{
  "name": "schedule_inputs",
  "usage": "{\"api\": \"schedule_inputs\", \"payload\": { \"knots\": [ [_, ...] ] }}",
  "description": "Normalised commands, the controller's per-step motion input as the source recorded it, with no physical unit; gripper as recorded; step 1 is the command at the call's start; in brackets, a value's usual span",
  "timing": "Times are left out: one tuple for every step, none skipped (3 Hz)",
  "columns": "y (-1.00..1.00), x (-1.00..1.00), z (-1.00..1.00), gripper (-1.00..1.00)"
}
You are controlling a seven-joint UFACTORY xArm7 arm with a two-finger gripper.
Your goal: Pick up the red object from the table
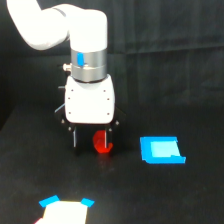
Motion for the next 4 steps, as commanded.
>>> {"api": "schedule_inputs", "payload": {
  "knots": [
    [1.0,-0.45,-0.36,0.91],
    [1.0,-0.53,-0.79,-1.0],
    [0.62,0.22,0.63,-1.0],
    [0.21,0.41,0.53,-0.83]
  ]
}}
